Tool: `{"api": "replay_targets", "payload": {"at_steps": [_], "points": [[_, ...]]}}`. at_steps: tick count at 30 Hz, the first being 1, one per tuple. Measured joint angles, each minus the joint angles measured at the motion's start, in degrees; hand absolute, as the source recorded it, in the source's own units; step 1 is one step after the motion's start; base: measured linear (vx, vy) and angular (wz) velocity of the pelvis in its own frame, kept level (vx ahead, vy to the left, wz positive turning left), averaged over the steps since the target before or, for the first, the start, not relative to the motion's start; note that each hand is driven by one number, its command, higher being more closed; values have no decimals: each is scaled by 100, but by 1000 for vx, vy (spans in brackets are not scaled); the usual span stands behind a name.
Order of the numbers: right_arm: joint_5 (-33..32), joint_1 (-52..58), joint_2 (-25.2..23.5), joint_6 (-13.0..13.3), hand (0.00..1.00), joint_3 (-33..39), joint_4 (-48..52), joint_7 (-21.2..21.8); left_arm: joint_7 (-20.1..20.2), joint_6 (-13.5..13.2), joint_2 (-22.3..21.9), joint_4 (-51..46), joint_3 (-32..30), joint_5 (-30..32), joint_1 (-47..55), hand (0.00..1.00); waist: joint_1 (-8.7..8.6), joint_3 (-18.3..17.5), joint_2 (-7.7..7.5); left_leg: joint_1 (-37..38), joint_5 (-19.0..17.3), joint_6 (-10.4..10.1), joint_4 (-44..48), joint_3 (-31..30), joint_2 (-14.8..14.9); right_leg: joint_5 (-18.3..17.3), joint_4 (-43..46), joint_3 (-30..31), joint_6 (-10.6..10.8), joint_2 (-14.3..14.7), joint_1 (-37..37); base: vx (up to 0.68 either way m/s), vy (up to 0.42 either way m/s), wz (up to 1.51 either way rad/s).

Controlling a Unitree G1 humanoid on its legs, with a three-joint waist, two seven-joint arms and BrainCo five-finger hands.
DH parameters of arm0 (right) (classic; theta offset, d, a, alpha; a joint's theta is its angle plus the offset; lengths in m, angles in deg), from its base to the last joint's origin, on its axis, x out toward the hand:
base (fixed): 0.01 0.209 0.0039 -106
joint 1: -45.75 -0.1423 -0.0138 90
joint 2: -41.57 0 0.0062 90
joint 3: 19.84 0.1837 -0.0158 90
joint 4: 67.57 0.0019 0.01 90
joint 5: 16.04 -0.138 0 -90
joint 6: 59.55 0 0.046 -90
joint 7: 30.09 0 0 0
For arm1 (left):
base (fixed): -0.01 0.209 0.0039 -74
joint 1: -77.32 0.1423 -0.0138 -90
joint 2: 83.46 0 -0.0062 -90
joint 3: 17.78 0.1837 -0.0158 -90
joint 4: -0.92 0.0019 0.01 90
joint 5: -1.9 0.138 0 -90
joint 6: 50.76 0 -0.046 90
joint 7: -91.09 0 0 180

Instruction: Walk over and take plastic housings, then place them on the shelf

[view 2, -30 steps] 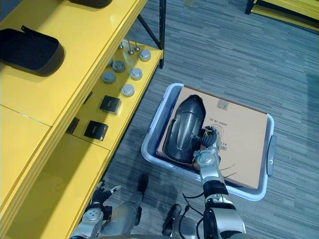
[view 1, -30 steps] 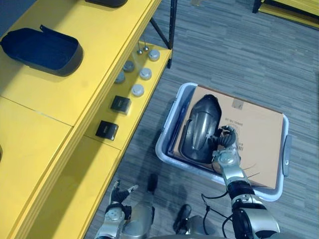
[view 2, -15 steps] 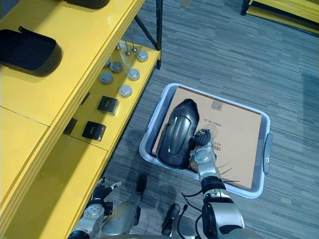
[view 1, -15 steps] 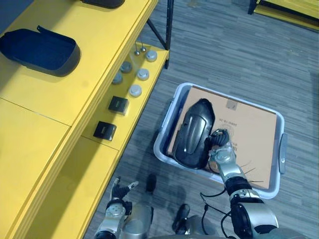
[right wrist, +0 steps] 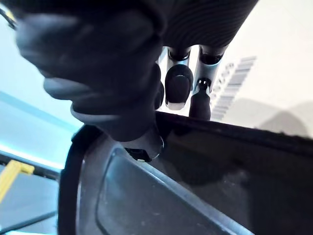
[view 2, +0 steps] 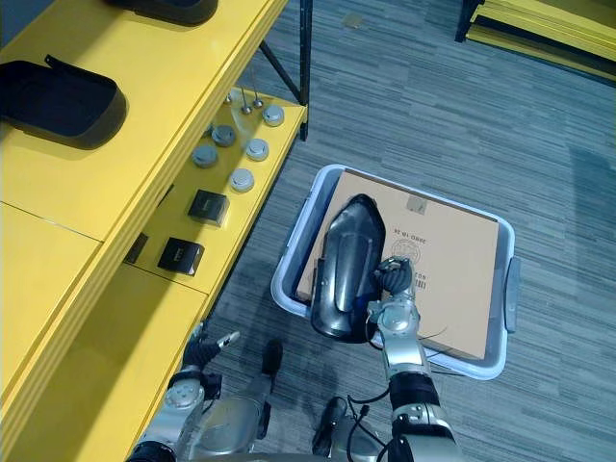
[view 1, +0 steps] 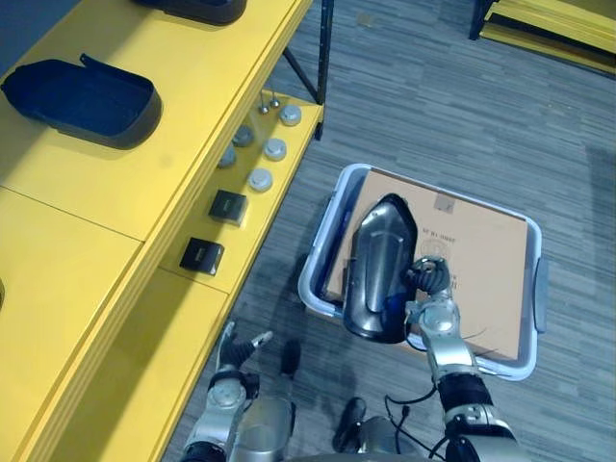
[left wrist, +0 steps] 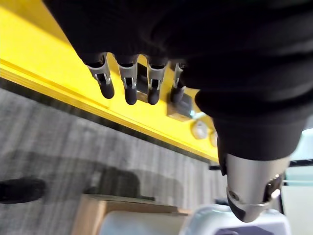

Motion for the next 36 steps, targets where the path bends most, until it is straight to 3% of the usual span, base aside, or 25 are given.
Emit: {"api": "replay_targets", "payload": {"at_steps": [3,9,11,23,28,34,35,36], "points": [[142,68,-6,0,100,-43,422,-130,-70,-82,-18,-841,121,2,-17,0,-119,-155,10,15,4,4,4,-19,-5,-44,50,-5,-15,-7,-2,-8,-32,3],[176,160,-11,20,100,-129,1432,-406,-326,-244,-171,-2207,379,4,-232,0,-144,-358,25,181,6,6,4,-9,1,-79,74,34,-37,-5,131,-24,-34,-3],[164,156,-22,147,100,-195,1805,-482,-460,-328,-207,-2450,556,10,-288,0,-188,-465,59,212,6,6,4,9,13,-79,73,71,-37,-5,123,-76,-18,-7],[-171,150,-221,585,100,-1297,2883,-626,-736,-310,-289,-2455,1176,470,-839,0,-419,-785,107,360,1,4,2,351,160,1,77,472,-83,71,60,-72,-12,-17],[-520,171,-286,839,100,-1874,3093,-547,-1111,-122,-292,-2357,1239,1121,-1100,0,-440,-834,115,365,0,3,2,487,235,74,53,631,-120,128,-3,-50,-18,-16],[-971,276,-287,976,100,-2306,3094,-326,-1233,76,-292,-2060,1257,1317,-1202,0,-442,-1000,127,349,-4,-2,2,496,238,110,-23,639,-112,145,7,-5,-3,-1],[-1061,276,-289,997,100,-2384,3094,-317,-1232,81,-292,-2007,1268,1317,-1271,100,-441,-1005,127,347,-4,-2,2,497,239,113,-27,641,-112,145,6,0,0,0],[-1094,276,-294,1007,100,-2411,3094,-315,-1231,81,-293,-2005,1271,1317,-1277,100,-440,-1013,127,345,-4,-2,2,498,238,116,-31,641,-110,145,6,0,0,0]]}}
